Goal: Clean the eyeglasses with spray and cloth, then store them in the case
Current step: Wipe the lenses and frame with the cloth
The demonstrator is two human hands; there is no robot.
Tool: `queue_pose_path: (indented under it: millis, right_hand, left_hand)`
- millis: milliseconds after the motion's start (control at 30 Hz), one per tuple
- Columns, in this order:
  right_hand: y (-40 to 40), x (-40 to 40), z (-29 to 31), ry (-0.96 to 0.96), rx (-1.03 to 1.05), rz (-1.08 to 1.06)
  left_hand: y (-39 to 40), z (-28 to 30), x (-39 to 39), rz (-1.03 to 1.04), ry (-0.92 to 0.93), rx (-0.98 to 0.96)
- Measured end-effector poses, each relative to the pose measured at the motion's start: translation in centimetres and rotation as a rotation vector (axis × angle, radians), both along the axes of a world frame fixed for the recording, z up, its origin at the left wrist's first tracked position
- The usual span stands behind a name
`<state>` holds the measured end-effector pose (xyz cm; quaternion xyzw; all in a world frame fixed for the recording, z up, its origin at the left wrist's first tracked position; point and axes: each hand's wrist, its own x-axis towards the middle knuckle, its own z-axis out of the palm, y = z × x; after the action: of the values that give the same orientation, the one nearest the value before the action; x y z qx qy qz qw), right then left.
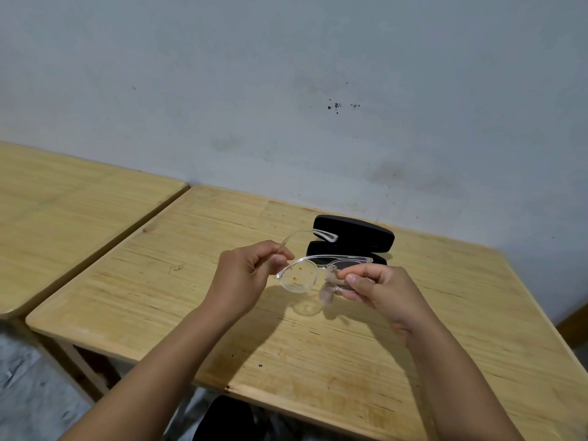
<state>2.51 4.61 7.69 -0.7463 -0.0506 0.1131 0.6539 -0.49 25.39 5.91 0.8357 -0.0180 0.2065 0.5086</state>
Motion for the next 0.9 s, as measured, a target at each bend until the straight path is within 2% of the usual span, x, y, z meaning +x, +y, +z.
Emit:
queue_pose_path:
  millis: [133,267,500,700,833,900]
  right_hand:
    - [0.6,-0.6,-1.4,0.055,0.139,-0.150]
    - [1.9,-1.6,-2.2,0.188,0.417,-0.239]
    - [5.6,-2.8,-1.8,0.358,0.772,-0.349]
    - [7.6,-2.9,-1.2,0.370,0.747,-0.364]
    - [8.4,-3.1,-1.4,0.309,0.772,-0.496]
    - [8.9,-3.1,-2.0,0.247,0.717,-0.558]
  left_hand:
    - [0.1,-0.4,0.1,0.101,0.003,-0.026]
    - [0.1,-0.6,0.1,0.207,-0.003,-0.048]
    - [-1.5,-0.7,0.1,0.257,-0.051,-0.081]
    - [-2.7,-1.2,0.0,0.186,-0.059,-0.064]
    - [-2.7,-1.2,-0.2,0.152,-0.057,-0.041]
    - [-3.0,-1.1,-0.5,0.131,-0.070,-0.020]
